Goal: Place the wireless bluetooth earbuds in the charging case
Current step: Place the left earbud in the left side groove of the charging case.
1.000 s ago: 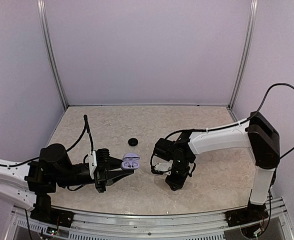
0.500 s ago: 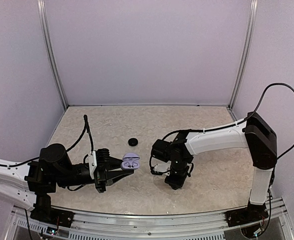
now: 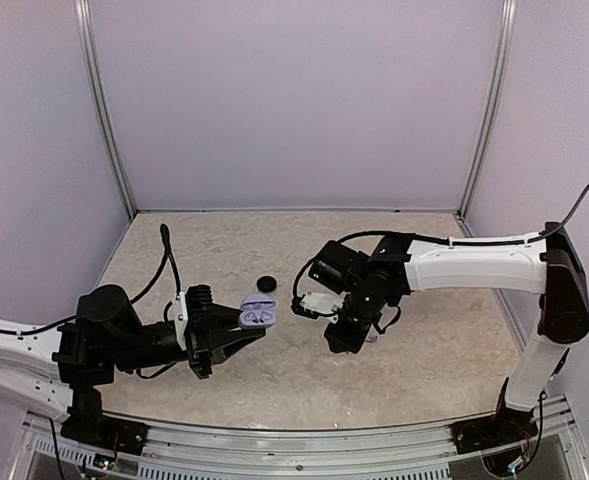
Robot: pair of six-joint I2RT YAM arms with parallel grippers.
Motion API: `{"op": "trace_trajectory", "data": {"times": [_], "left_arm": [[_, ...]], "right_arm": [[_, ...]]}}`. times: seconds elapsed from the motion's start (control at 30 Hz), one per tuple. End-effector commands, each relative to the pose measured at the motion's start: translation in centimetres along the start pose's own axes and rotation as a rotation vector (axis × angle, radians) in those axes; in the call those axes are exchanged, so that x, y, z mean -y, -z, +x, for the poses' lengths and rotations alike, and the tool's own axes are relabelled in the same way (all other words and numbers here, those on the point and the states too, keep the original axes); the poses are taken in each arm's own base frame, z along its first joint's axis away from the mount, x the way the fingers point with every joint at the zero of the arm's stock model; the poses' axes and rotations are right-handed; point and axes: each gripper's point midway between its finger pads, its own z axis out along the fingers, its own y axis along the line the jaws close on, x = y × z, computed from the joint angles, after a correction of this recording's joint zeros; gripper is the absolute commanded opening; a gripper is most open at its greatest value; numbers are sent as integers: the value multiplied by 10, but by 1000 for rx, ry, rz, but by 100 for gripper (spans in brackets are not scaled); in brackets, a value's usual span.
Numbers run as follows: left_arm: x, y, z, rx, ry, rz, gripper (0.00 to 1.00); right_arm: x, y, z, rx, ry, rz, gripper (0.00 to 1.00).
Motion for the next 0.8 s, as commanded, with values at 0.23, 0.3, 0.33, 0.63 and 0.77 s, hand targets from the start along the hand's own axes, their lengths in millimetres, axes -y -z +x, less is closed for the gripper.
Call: {"op": "trace_trajectory", "data": {"times": [0.23,0.3,0.33,0.63,0.77], "left_arm": [[-33,6,-17,109,37,-107,9],[-35,5,-16,109,33,-113,9],[-36,4,-17,112,32,-116,9],[-46,-1,-20,120,18,-164,9],[-45,-2,-21,129,24,-157,9]], "right_arm": [[-5,195,-90,732,17,-3,17],[-18,226,-95,836,50,-58,17],[-24,238,-96,875,65,-79,17],[-83,315,-100,1126,217,-198,18],[-108,326,-105,1167,276,-228,18]]}}
